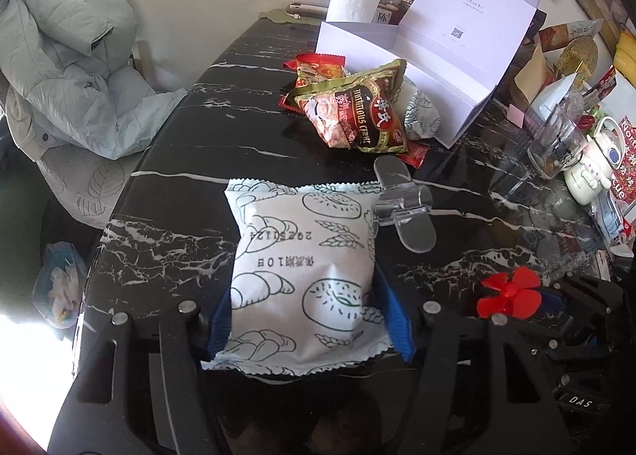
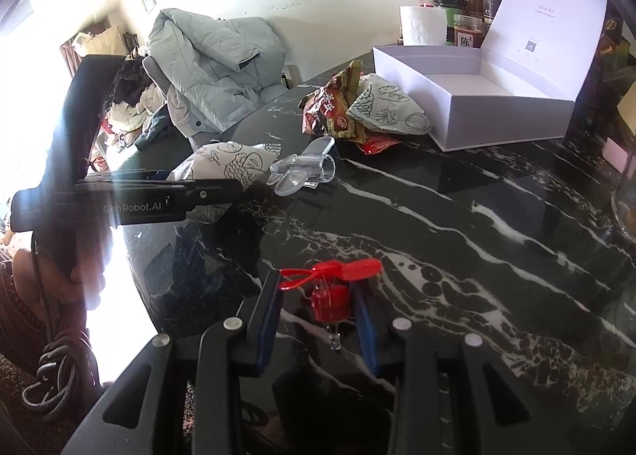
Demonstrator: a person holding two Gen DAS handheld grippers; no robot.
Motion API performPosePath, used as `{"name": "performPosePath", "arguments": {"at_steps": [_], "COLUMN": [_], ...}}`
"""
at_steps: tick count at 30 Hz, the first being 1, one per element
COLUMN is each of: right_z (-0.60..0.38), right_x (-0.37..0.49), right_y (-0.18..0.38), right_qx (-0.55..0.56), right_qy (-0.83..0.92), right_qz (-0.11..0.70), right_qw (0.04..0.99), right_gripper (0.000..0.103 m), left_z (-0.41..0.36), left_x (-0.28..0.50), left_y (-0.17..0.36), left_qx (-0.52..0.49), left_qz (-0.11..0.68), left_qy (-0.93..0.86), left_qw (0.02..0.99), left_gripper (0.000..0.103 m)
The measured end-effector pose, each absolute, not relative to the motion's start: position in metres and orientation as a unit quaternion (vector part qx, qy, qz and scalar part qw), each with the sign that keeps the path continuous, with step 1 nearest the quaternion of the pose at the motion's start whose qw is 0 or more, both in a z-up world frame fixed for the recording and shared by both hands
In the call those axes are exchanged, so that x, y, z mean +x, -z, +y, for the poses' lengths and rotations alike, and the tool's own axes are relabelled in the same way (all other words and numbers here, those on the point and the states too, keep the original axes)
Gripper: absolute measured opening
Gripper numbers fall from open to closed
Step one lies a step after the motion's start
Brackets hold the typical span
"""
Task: Organize objects
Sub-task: 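Lift the red fan toy with the right gripper while the left grasps the white pouch, then carry the white pouch and red fan toy into the lavender box with both grippers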
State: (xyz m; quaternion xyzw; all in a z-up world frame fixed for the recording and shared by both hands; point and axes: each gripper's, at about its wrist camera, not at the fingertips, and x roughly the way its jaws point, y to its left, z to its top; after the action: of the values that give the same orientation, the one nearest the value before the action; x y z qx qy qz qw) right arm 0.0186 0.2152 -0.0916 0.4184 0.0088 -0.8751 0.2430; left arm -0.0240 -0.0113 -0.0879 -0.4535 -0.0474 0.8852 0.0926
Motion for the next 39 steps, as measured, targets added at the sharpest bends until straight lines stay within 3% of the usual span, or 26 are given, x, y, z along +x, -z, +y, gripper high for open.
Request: {"name": "performPosePath", "arguments": {"at_steps": [21, 39], "right_z": [0.223, 0.260], "right_x": [0.050, 0.020], "right_y": [0.034, -0.025], "right_qx": [0.348, 0.299], "right_qy": [0.904, 0.928], "right_qz": [0.018, 0.018], "right_qw": [0.248, 0.220], "right_gripper": [0.034, 0.034], "left_z": [-0.001, 0.049], "left_x": [0.023, -0.007], "left_y": [0.029, -0.030], "left_qx": [-0.396, -0.359], "left_qz": [-0.043, -0.007], "left_qy": [-0.911, -0.920], "left_qw": [0.107, 0.157], "left_gripper": [0.058, 0.058]}}
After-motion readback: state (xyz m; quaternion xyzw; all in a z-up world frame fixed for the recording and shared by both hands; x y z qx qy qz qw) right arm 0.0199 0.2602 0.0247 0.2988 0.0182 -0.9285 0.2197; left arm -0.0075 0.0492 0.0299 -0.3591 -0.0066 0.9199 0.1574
